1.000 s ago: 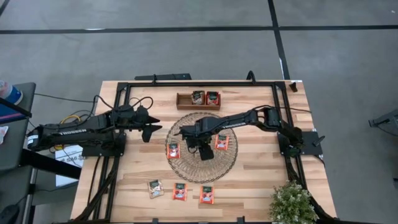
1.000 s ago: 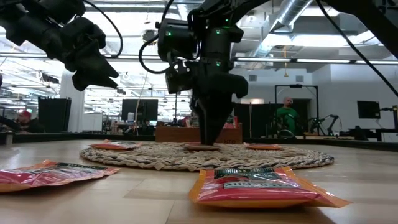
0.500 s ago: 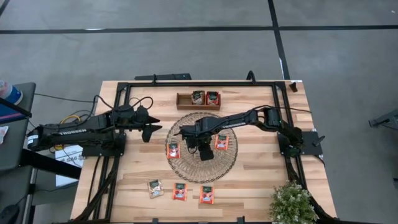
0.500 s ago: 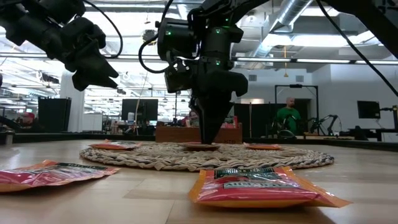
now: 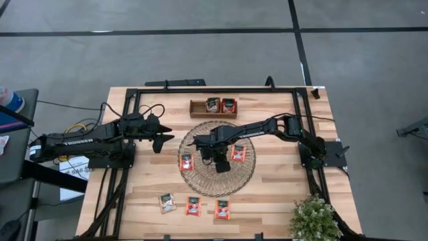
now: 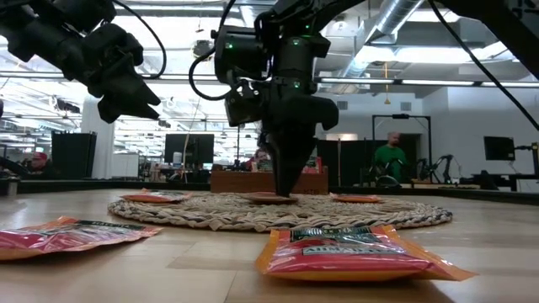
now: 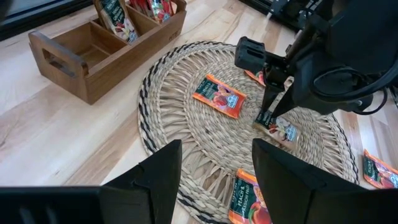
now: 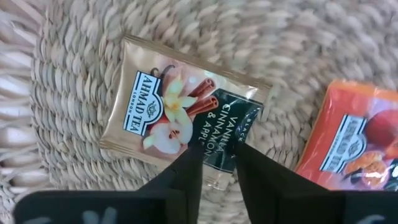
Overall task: Pick & Place Tea
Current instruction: Put the brown tea bag into the middle section of the wooden organizer
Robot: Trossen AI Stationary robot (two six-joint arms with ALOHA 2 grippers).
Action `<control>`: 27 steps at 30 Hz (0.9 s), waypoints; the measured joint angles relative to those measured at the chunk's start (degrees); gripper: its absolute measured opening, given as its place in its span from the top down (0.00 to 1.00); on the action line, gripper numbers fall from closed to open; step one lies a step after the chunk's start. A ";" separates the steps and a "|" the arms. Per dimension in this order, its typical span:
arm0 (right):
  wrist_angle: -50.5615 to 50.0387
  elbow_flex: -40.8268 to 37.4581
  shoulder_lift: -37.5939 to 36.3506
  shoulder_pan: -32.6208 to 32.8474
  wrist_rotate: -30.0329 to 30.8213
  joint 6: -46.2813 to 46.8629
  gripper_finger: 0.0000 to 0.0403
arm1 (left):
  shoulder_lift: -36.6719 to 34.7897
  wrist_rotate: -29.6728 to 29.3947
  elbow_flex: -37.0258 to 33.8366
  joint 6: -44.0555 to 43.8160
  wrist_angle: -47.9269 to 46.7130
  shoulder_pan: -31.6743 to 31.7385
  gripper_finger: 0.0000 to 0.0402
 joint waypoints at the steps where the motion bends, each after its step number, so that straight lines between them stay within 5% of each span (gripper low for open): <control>1: -0.61 0.00 0.00 0.02 0.00 -0.01 0.76 | 0.00 0.00 0.00 0.00 0.00 0.00 0.53; 13: -6.86 2.73 -0.07 0.23 0.49 3.72 0.51 | 0.00 0.00 0.00 0.83 0.00 0.00 0.53; 27: -7.35 3.79 -0.09 0.15 -2.80 17.40 0.51 | 0.00 0.01 0.00 1.07 -0.07 0.00 0.53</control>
